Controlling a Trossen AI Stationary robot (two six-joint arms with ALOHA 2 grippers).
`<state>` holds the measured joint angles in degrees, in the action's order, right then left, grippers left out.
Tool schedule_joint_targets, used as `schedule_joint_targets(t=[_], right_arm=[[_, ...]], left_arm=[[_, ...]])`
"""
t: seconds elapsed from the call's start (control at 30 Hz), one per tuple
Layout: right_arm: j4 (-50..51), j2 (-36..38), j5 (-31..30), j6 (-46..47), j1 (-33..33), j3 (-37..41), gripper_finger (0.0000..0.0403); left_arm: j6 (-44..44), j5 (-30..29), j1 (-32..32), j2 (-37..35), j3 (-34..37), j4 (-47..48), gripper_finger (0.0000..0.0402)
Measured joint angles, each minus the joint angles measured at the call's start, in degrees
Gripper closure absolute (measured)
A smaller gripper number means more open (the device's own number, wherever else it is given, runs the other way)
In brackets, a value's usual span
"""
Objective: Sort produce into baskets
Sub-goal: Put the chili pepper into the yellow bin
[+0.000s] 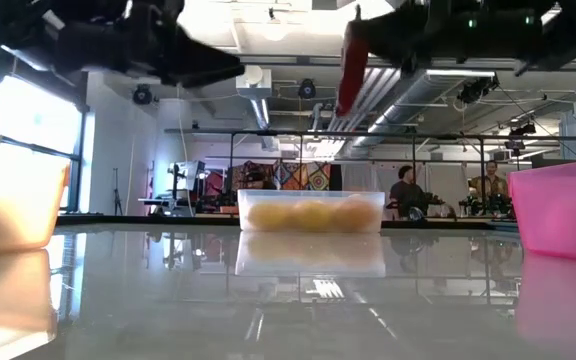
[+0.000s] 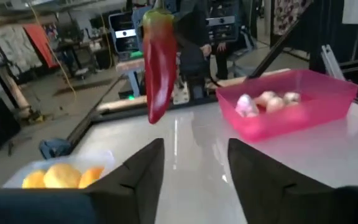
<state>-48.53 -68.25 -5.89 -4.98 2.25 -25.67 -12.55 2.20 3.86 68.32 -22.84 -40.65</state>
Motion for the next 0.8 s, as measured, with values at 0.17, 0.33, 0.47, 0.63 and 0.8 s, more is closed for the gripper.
schedule_joint_targets(t=[0.17,0.33,0.47,0.63,0.8], right_arm=[[-0.37,0.0,0.04,-2.72,-2.22,-3.07,0.0283],[-2.63,0.0,0.07,-5.74,-4.21,-3.56,0.0283],[-3.19,-0.02,0.09,-7.45,-5.3,-3.58,0.0283],[-3.75,-0.02,0.09,-8.59,-5.78,-3.58,0.0283],[-4.31,-0.02,0.2,-8.51,-5.81,-3.58,0.0283]], left_arm=[[-3.58,-3.85,-2.27,5.16,-5.52,-0.01,0.0199],[-6.53,-7.73,-3.61,10.46,-11.25,-1.25,0.0171],[-10.44,-7.85,-4.69,14.03,-15.0,-1.88,0.0163],[-11.75,-7.89,-5.65,18.7,-19.53,-2.28,0.0163],[-11.77,-11.99,-5.82,22.23,-23.54,-2.58,0.0163]])
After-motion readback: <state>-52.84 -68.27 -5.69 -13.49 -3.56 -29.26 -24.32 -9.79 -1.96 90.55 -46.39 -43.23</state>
